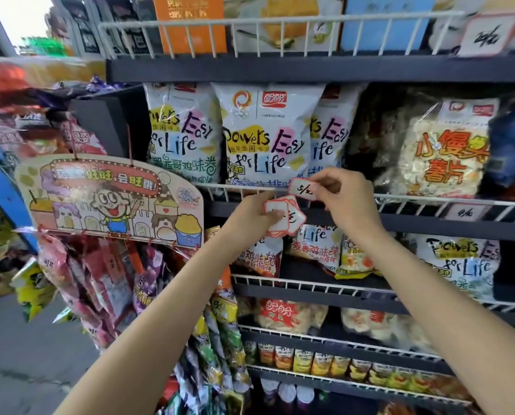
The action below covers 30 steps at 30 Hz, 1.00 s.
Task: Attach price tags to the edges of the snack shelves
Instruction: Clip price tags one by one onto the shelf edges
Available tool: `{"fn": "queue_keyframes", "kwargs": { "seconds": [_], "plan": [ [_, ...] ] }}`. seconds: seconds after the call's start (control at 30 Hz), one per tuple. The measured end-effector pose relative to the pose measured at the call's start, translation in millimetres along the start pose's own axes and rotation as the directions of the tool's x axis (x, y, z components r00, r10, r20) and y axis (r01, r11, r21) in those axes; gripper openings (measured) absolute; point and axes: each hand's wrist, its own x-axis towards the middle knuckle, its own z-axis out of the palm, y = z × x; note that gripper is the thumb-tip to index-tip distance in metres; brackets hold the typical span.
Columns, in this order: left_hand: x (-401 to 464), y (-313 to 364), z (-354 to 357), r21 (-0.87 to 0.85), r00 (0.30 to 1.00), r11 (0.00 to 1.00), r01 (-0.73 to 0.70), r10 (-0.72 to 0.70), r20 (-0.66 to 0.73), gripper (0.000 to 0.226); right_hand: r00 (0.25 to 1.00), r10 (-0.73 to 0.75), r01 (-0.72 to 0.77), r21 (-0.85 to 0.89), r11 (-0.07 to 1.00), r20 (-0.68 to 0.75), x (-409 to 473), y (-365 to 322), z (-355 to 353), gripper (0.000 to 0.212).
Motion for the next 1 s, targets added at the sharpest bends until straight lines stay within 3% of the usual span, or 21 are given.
{"fn": "queue_keyframes", "kwargs": {
  "seconds": [0.13, 0.33, 0.63, 0.83, 1.0],
  "plan": [
    [0.3, -0.2, 3.2, -0.034, 0.998, 0.998, -0.054, 0.055, 0.014, 0.039, 1.000, 0.008, -0.008, 0.008, 1.000, -0.016, 2.7, 3.2, -1.5, 0.011],
    [3.3, -8.3, -1.9, 0.026, 0.998, 0.998, -0.059, 0.059, 0.019, 0.049, 0.999, -0.019, 0.019, -0.007, 1.000, -0.031, 3.6, 4.5, -1.2, 0.010],
    [-6.3, -17.7, -17.4, 0.248, 0.994, 0.962, -0.111, 0.103, 0.047, 0.046, 0.965, -0.248, 0.237, -0.115, 0.965, -0.090, 2.8, -5.2, -1.6, 0.013],
    [-6.5, -19.9, -21.0, 0.312, 0.991, 0.940, -0.135, 0.124, 0.053, 0.046, 0.938, -0.346, 0.326, -0.296, 0.898, -0.016, 5.0, 1.1, 9.5, 0.014],
    [-0.1, -26.7, -21.1, 0.299, 0.989, 0.943, -0.146, 0.132, 0.065, 0.048, 0.890, -0.454, 0.415, -0.502, 0.759, 0.048, 1.2, 5.0, 15.2, 0.015]
  ]
}}
